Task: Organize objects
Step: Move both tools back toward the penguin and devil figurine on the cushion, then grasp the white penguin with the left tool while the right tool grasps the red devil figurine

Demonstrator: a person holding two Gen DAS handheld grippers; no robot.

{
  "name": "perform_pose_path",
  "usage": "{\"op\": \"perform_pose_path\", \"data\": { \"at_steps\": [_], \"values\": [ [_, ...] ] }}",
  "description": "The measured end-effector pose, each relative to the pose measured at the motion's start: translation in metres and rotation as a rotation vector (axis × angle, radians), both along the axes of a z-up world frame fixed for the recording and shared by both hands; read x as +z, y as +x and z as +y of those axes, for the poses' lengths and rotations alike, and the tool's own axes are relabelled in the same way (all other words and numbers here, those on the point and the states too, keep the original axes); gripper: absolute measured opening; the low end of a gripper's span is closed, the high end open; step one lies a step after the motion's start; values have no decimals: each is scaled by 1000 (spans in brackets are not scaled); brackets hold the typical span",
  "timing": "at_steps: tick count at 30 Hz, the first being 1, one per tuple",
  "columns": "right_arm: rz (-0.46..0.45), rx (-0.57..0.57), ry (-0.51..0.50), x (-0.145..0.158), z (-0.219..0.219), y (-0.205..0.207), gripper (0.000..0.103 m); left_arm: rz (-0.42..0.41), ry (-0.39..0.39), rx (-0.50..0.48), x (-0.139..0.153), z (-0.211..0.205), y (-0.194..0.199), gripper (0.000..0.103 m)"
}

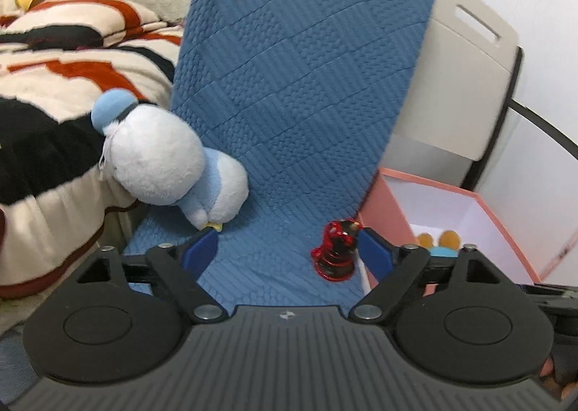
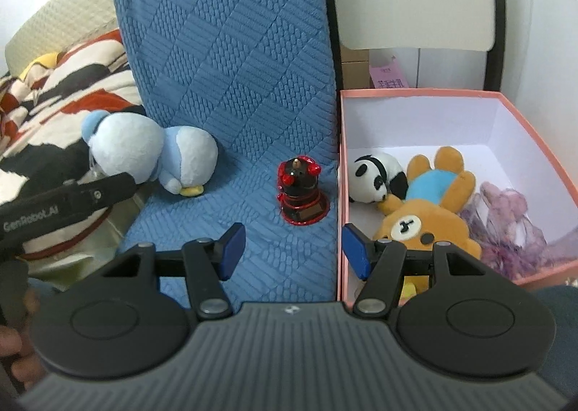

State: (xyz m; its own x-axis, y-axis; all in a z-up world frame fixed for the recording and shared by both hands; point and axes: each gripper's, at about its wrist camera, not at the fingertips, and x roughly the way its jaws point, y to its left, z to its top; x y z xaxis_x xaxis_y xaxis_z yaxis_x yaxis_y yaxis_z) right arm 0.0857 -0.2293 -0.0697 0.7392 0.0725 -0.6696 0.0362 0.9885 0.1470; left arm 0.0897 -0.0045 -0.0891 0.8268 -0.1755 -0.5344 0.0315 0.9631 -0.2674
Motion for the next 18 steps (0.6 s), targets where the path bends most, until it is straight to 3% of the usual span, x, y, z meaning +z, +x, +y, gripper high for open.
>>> {"op": "perform_pose_path", "data": {
  "at_steps": [5,7,12,18],
  "values": [
    [2,44,7,-17,2,20,67,57,-51,39,-38,14,30,95],
    [-21,54,-1,-21,4,25,80,94,-89,63,-52,23,42,96],
    [-91,82,-26,-29,12,39,80,171,-169,140,-76,45,75,96],
    [-97,135,-95,-39,28,67,80,165,-282,227,-91,71,108,96]
  ]
}}
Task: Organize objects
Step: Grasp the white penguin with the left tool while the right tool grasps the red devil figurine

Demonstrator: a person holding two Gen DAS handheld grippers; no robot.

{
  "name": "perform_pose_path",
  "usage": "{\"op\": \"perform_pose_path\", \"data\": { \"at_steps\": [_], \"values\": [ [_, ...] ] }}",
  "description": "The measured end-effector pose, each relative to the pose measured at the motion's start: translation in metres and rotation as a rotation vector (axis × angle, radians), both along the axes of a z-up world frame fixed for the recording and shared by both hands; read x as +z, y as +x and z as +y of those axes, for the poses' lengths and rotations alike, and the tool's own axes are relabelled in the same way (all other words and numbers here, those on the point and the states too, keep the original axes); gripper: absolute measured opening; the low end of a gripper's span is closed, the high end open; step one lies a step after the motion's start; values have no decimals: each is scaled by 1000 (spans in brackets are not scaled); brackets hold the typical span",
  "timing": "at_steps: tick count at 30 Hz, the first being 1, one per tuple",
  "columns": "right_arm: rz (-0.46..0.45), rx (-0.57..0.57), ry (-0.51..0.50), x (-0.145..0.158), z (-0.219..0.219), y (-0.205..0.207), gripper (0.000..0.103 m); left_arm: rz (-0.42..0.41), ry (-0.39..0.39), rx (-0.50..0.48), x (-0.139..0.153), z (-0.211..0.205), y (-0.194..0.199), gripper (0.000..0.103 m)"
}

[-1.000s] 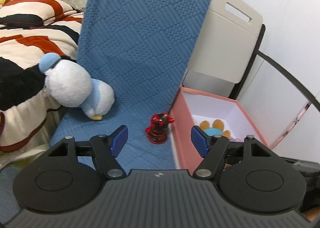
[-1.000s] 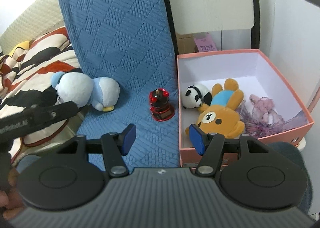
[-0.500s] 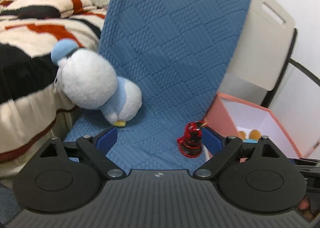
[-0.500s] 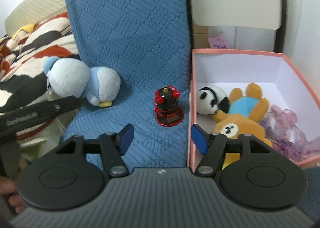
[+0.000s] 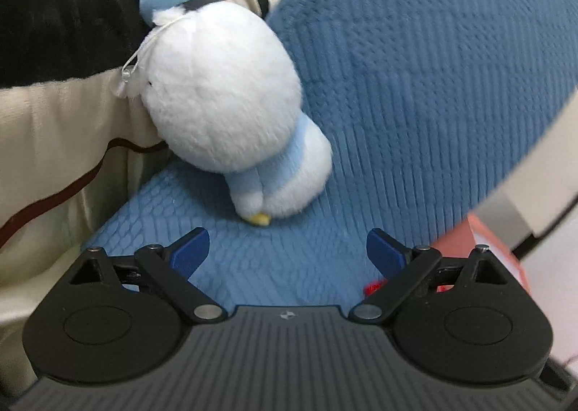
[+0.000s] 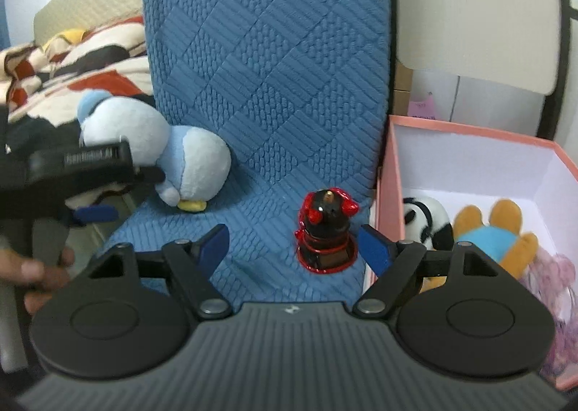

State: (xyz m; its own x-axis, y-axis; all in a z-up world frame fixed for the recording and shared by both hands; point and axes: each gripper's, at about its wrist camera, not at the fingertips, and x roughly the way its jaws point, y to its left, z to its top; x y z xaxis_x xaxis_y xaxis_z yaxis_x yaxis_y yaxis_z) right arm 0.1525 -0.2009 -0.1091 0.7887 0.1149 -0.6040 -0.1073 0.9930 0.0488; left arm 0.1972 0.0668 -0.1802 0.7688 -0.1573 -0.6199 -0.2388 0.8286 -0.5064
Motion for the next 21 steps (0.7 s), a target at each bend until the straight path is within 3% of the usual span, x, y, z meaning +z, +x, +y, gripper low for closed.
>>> {"op": "perform_pose_path", "data": {
  "at_steps": [8,14,21],
  "values": [
    [11,-3,-91,-19,27,36,79,-4,-160,109,-20,33,39,98],
    [-22,-7,-244,-34,45,60,79,-9,-203,142,-35,44,60,98],
    [-11,-28,-349,-56,53,83,79,0,-257,166,-51,49,84,98]
  ]
}}
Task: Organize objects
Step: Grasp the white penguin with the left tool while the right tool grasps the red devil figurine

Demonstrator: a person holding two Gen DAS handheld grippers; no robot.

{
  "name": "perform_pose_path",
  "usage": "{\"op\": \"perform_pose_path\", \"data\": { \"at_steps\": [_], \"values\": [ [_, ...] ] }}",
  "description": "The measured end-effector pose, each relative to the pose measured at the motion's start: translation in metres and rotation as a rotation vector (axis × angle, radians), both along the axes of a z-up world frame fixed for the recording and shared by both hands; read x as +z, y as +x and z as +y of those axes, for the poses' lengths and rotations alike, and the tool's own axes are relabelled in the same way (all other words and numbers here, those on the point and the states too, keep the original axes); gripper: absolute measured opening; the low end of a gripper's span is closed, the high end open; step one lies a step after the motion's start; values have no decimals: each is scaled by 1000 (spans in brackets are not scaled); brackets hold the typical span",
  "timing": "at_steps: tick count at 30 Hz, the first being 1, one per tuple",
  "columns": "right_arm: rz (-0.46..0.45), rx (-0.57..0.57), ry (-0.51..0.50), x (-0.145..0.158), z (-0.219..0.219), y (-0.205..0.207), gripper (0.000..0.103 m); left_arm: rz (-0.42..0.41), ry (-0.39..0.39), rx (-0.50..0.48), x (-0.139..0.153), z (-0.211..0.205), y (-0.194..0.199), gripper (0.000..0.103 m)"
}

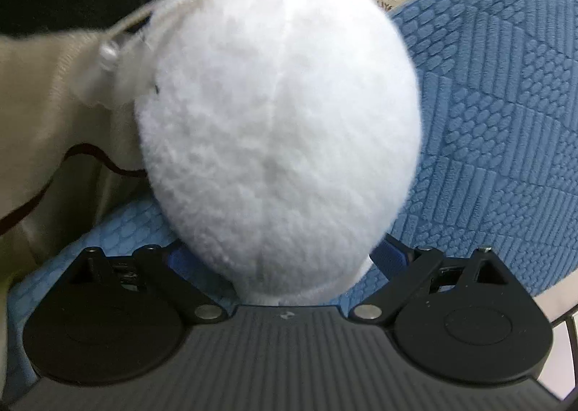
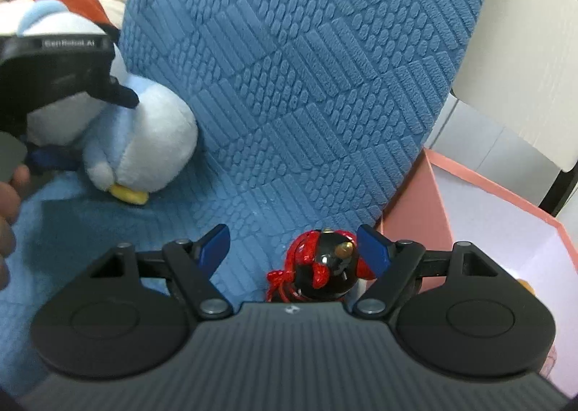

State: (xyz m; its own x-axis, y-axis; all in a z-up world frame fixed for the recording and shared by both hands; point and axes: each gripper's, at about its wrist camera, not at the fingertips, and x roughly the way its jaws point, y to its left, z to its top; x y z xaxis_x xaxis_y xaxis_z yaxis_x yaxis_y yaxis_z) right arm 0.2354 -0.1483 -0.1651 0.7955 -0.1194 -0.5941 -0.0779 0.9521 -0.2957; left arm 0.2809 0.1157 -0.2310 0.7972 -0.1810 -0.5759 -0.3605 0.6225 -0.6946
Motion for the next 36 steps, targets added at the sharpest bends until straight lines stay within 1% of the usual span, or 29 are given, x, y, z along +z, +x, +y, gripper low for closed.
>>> {"op": "perform_pose_path", "data": {
  "at_steps": [2,4,6,10,11,12,14,15,16,19,24,26,34,36],
  "values": [
    [-2,-7,-53,-6,3,2,79,-4,-11,10,-6,0,6,98],
    [6,-9,-83,-10,2,4,79,-19,-23,20,-9,-1,10,98],
    [15,-13,-96,-13,1,6,79,-23,-39,25,-11,-1,15,98],
    [37,-28,-108,-19,-4,11,79,-37,-38,17,-11,-4,26,97],
    [41,-38,-107,-20,-5,11,77,-42,-36,11,-11,-5,28,97],
    [47,-50,-108,-21,-7,12,73,-47,-32,7,-10,-6,31,96],
    [56,-73,-101,-23,-11,13,70,-48,-25,1,-8,-8,35,95],
    [53,-74,-110,-24,-11,12,68,-48,-18,-5,-7,-9,36,91],
    [53,-73,-113,-24,-10,11,68,-46,-3,-9,-6,-11,37,89],
    [55,-78,-96,-23,-10,9,69,-49,-2,-5,-5,-12,36,83],
    [71,-84,-23,-15,-15,6,69,-30,-2,-28,1,-13,33,79],
    [77,-87,-13,-13,-15,4,69,-25,-2,-33,4,-14,30,78],
    [88,-62,57,-2,-18,-4,69,31,76,-114,24,-29,5,78],
    [94,-61,97,3,-21,-8,69,35,93,-142,31,-32,-2,78]
  ]
}}
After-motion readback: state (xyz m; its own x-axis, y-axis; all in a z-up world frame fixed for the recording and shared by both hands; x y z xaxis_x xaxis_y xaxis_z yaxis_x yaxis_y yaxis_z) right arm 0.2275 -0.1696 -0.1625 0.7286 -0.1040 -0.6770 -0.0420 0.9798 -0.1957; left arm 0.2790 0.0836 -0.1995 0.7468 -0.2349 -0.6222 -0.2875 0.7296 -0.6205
